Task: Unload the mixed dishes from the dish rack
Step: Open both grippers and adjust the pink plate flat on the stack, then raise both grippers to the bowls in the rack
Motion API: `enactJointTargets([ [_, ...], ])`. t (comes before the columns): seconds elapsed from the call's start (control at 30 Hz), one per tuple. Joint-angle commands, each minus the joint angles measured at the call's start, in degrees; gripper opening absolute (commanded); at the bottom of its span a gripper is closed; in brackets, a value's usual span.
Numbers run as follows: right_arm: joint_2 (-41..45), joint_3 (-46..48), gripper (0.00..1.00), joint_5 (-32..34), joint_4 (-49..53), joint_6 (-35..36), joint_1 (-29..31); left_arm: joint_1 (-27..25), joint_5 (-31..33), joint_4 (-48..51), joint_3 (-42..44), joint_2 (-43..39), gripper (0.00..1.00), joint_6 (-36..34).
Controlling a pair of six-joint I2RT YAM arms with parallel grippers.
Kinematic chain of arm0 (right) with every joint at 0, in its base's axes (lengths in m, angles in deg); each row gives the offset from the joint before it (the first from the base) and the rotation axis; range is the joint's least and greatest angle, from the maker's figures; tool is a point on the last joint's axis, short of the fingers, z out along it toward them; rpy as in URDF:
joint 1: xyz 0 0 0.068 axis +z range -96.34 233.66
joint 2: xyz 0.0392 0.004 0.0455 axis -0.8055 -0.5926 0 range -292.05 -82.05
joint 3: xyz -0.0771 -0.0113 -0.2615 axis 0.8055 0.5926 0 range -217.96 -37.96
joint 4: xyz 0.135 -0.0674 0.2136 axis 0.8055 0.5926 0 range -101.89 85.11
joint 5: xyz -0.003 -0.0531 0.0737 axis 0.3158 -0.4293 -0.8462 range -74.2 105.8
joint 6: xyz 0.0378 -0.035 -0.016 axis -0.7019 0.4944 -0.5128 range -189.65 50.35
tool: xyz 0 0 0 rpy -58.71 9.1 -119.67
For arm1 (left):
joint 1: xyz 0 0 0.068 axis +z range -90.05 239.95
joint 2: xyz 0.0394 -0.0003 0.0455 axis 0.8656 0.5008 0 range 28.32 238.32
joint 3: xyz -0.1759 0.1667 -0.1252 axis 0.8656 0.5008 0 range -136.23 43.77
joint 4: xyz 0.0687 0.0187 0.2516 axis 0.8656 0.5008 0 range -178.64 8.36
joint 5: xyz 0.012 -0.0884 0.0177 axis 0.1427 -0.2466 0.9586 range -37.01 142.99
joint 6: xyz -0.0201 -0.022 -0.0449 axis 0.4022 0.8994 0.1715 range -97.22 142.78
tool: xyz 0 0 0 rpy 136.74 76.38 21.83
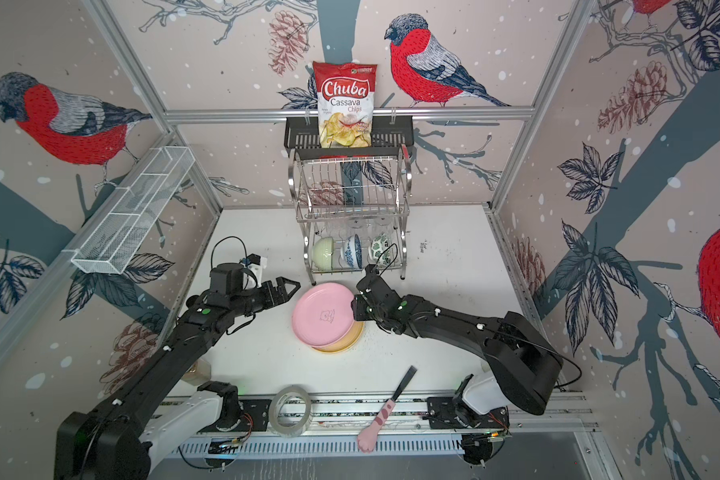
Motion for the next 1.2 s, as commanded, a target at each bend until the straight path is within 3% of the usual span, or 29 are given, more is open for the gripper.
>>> enactJointTargets([
  [0.0,1.64,-0.11,0.45,3.08,1.18,-0.24,-0.28,-1.24,1.63,-3.13,0.67,0.57,0.97,-0.53],
  [0.43,1.85,7.0,0.47,0.85,-4.07,-2.96,-0.32,-6.59,4.5,-6.46,1.58,3.47,0.97,1.93],
  [0.8,7.33,4.5,0.5,0.91,-1.28,2.86,-4.55,-6.71,8.36,-3.55,-0.12,2.94,0.96,1.24],
  [1.07,13.73,3.49,0.36,-5.61,-4.7,11.02,-12.71,-6.71,11.22,-3.25,-7.03,5.21,0.91,-0.37],
  [1.17,15.28,3.88,0.35,-7.69,-7.94,13.65,-15.31,-6.77,11.87,-4.53,-8.64,7.66,0.88,-0.47],
])
